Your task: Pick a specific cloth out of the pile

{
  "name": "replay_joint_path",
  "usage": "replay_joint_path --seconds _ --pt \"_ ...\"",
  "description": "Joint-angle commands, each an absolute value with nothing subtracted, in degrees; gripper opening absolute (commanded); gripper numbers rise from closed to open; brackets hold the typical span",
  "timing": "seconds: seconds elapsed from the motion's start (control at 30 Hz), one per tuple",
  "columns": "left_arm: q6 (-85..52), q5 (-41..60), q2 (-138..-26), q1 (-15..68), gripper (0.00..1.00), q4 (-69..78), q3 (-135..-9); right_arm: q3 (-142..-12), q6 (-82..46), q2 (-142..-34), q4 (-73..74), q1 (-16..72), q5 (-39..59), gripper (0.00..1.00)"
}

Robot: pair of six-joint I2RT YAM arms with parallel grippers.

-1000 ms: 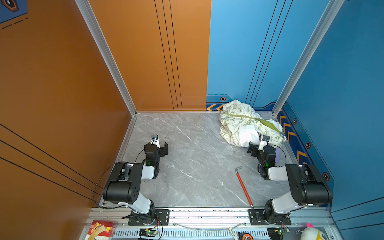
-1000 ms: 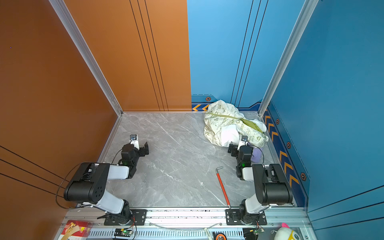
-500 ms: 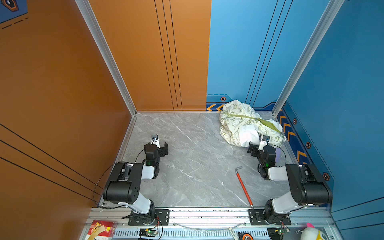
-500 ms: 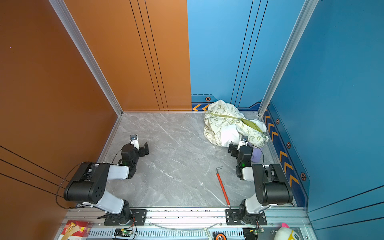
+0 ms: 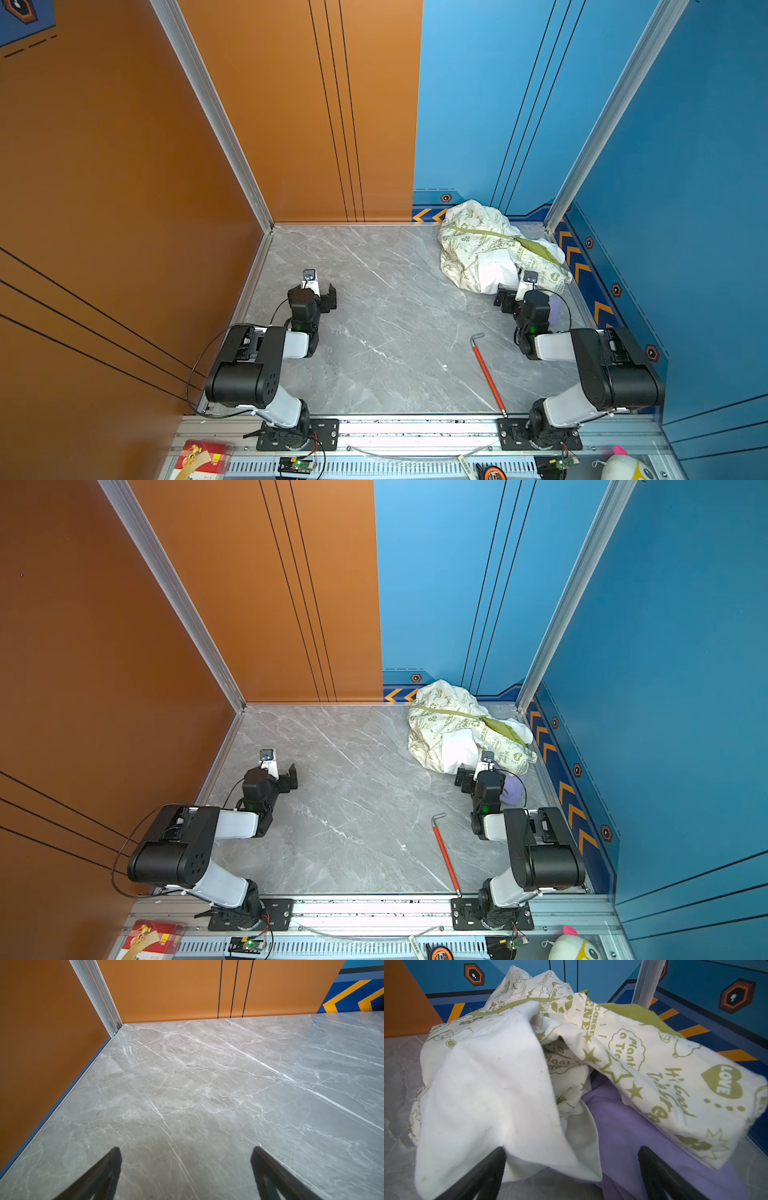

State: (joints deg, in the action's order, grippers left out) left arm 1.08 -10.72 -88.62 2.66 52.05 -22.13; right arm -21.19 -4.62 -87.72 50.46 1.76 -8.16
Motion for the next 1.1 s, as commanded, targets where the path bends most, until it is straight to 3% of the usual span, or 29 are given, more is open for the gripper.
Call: replay_joint_path --seconds 0.0,0.13,0.3,0.47,0.6,0.83,1.07 --pt "2.17 -16.67 -82.79 4.98 0.98 48.91 -21.42 -24.95 -3.55 -81.73 39.27 2.51 -11.34 1.0" --pt "2.94 -21.34 -72.93 8.44 0.98 39.57 -23.03 -26.27 -3.21 -70.66 27.43 3.08 -10.72 1.0" --pt "-7.0 -23.86 -64.2 8.52 0.98 21.51 -28.82 -30.41 -2.82 -55.68 8.19 2.34 -10.45 1.0" --pt "-5.71 -18.56 -63.69 8.73 0.98 11.37 -34.72 -35.5 -7.97 -49.44 -2.83 -1.55 -16.4 1.0" --pt "-2.66 -17.67 -66.41 10.39 0.98 11.58 -37.59 -41.15 -10.22 -52.21 -9.64 -6.86 -14.15 1.0" --pt "-1.61 -14.34 -71.53 12.79 0.98 11.67 -42.73 -58.66 -10.15 -67.98 -31.07 -9.9 -11.38 1.0" --pt "-1.59 -11.86 -72.41 14.93 0.98 11.74 -44.13 -62.92 -7.95 -77.31 -35.16 -9.32 -5.33 0.99"
